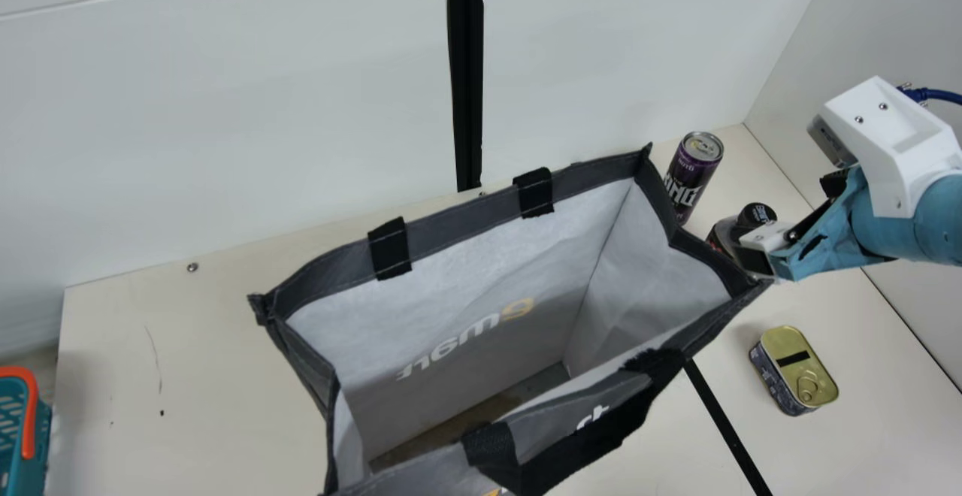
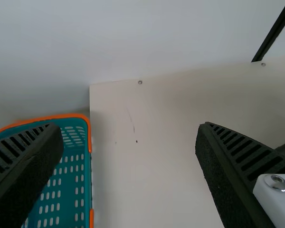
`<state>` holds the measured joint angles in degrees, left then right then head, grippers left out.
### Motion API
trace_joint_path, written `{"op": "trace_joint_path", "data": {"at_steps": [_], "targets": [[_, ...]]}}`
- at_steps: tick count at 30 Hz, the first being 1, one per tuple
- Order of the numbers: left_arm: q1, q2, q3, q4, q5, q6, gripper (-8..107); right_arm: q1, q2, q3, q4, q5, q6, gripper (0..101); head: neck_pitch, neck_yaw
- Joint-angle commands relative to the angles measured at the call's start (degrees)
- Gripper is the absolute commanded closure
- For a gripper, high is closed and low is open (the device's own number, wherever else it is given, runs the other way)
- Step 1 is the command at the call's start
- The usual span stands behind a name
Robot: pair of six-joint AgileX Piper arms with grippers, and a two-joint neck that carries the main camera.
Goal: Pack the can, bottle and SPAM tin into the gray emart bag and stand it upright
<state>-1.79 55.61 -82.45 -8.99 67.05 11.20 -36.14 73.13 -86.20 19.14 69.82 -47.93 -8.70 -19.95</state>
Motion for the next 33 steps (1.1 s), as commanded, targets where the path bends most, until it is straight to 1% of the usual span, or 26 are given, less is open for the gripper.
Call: {"op": "trace_joint_path", "data": {"at_steps": [1, 7, 13, 33], "targets": [[0.21, 0.86, -0.86, -0.97, 0.16, 1.01, 9, 0.00, 0.00, 0.00, 0.00, 0.00, 0.00, 6, -1.30, -0.05], [0.26, 3.12, -3.91, -3.23, 0.40, 4.04, 9, 0.00, 0.00, 0.00, 0.00, 0.00, 0.00, 6, -1.30, -0.05], [-1.18, 5.07, -6.64, -4.08, 0.23, 6.49, 9, 0.00, 0.00, 0.00, 0.00, 0.00, 0.00, 6, -1.30, -0.05], [-9.28, 11.70, -16.14, -3.78, -0.48, 8.23, 9, 0.00, 0.00, 0.00, 0.00, 0.00, 0.00, 6, -1.30, -0.05]]}}
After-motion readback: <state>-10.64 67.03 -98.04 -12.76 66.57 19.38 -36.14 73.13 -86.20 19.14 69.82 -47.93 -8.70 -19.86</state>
